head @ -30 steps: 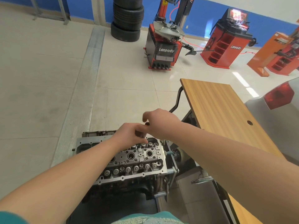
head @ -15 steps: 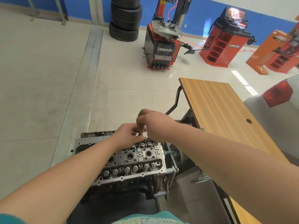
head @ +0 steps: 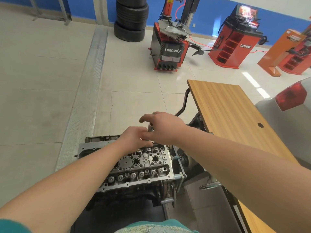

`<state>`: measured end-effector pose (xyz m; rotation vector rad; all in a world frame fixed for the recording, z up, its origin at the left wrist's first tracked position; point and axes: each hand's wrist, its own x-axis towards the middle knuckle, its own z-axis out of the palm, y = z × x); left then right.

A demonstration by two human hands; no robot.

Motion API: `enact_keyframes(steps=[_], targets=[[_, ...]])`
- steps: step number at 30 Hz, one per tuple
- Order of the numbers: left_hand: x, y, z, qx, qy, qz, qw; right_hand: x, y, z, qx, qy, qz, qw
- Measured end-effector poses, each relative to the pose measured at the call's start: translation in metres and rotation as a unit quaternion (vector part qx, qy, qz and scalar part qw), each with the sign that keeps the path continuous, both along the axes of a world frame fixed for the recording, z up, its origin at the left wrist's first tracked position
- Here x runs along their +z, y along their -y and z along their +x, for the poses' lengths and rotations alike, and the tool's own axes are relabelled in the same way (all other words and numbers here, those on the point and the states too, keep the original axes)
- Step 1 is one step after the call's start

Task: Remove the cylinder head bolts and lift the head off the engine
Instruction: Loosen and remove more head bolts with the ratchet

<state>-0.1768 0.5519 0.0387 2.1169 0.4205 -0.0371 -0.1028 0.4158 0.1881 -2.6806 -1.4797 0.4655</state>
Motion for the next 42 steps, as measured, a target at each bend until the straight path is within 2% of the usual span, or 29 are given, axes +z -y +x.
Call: enact_keyframes(steps=[2,4,6,9,11,19,25,28,30,32,36,42], targets=[[0.001,0.002,0.003,0.01,0.012,0.021,1.0,-0.003,-0.003,-0.002,-0.03,0.036,-0.031,0.998],[-0.002,0.0,0.004,0.003,0.0,0.01,1.0,-0.005,-0.004,-0.004,-0.018,0.043,-0.037,0.998],[-0.006,-0.004,0.001,-0.012,-0.071,0.031,0.997,-0.003,-0.002,-0.005,0.006,0.036,-0.029,0.999],[-0.014,-0.007,-0.003,-0.078,-0.191,0.11,0.972,-0.001,0.004,-0.002,0.004,0.034,-0.015,0.999],[-0.019,-0.001,-0.004,-0.097,-0.209,0.111,0.967,-0.002,0.007,0.0,-0.001,0.031,0.001,1.0],[-0.024,0.014,0.005,-0.077,-0.259,0.073,0.96,0.004,0.015,0.007,-0.006,0.052,0.083,0.995],[-0.024,0.001,-0.005,-0.041,-0.2,0.011,0.979,0.006,0.017,0.008,-0.016,0.038,0.138,0.989],[-0.023,-0.019,-0.022,0.041,-0.148,-0.015,0.988,0.004,0.012,0.002,-0.015,0.02,0.157,0.987],[-0.018,-0.035,-0.034,0.114,-0.124,0.003,0.986,-0.001,0.004,-0.003,-0.006,0.012,0.165,0.986],[-0.016,-0.046,-0.046,0.158,-0.096,-0.022,0.983,-0.008,-0.006,-0.011,0.007,0.004,0.16,0.987],[-0.012,-0.052,-0.061,0.124,-0.04,-0.079,0.988,-0.022,-0.021,-0.027,0.029,-0.006,0.149,0.988],[-0.007,-0.046,-0.073,0.081,-0.011,-0.119,0.989,-0.037,-0.04,-0.038,0.059,-0.003,0.128,0.99]])
